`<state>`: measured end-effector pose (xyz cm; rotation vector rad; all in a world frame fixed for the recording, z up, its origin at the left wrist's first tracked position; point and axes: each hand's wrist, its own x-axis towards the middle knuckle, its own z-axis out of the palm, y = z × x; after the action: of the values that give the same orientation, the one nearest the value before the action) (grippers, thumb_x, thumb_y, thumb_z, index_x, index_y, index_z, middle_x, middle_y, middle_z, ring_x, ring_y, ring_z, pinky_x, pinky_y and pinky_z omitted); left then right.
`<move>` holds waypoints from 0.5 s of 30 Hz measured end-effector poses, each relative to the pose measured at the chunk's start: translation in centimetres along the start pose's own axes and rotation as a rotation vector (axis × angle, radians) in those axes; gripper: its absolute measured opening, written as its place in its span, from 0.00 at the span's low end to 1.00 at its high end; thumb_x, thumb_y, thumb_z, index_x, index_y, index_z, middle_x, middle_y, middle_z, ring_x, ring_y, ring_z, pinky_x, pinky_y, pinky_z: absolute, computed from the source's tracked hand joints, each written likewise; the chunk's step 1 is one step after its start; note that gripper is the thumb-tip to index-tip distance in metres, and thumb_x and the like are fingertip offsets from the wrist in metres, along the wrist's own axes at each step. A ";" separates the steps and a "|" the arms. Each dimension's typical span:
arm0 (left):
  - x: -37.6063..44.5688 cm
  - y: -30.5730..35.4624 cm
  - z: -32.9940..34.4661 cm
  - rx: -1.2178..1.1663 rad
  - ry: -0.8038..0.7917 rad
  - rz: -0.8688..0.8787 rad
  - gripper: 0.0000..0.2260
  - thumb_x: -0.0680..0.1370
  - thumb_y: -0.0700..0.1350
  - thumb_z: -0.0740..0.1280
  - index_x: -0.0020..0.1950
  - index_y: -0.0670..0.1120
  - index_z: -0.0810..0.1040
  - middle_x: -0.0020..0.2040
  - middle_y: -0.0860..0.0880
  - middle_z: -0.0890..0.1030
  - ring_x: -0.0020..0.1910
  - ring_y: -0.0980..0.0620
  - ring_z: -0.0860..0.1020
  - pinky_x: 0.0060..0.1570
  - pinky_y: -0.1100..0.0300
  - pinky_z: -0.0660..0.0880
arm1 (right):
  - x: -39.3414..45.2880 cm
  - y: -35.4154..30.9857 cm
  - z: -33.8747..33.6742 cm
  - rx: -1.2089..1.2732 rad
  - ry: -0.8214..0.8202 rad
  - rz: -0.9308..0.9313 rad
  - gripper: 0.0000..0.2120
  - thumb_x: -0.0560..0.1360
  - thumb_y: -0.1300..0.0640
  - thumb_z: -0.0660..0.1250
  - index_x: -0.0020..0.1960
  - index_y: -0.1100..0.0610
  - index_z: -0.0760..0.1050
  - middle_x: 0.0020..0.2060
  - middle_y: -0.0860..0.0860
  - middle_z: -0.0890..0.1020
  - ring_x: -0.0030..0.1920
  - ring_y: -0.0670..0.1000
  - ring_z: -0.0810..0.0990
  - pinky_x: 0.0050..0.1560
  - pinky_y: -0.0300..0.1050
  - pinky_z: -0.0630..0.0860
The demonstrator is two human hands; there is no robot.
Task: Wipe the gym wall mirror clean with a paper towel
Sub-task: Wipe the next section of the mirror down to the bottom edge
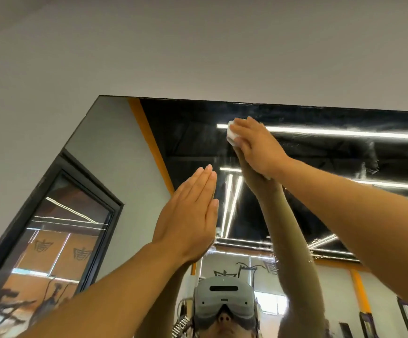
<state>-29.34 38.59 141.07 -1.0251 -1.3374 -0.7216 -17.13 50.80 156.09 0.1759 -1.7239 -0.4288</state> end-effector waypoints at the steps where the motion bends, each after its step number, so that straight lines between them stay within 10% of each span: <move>1: 0.0 0.0 0.0 0.003 0.015 -0.005 0.27 0.80 0.59 0.38 0.78 0.55 0.39 0.80 0.59 0.41 0.76 0.66 0.35 0.71 0.71 0.30 | 0.1 -0.2 0.3 -0.011 0.004 0.015 0.21 0.85 0.58 0.54 0.78 0.55 0.62 0.78 0.52 0.63 0.79 0.55 0.55 0.77 0.47 0.51; 7: 0.2 -0.2 -0.2 -0.012 0.037 -0.038 0.28 0.81 0.55 0.42 0.81 0.50 0.46 0.82 0.54 0.46 0.77 0.63 0.39 0.71 0.71 0.31 | -9.4 -1.1 0.0 0.040 -0.142 -0.282 0.23 0.85 0.51 0.52 0.78 0.52 0.64 0.77 0.46 0.65 0.78 0.43 0.55 0.77 0.36 0.48; 15: 0.0 0.1 -0.4 0.030 0.031 -0.034 0.30 0.80 0.55 0.45 0.82 0.46 0.51 0.82 0.50 0.50 0.78 0.58 0.43 0.72 0.68 0.34 | -21.0 -1.1 -1.9 -0.013 -0.354 -0.553 0.21 0.84 0.56 0.56 0.77 0.54 0.66 0.77 0.46 0.65 0.79 0.49 0.57 0.79 0.46 0.54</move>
<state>-29.06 38.29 141.12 -0.9658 -1.3376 -0.7379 -11.19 56.79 136.73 0.6046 -2.0088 -0.9190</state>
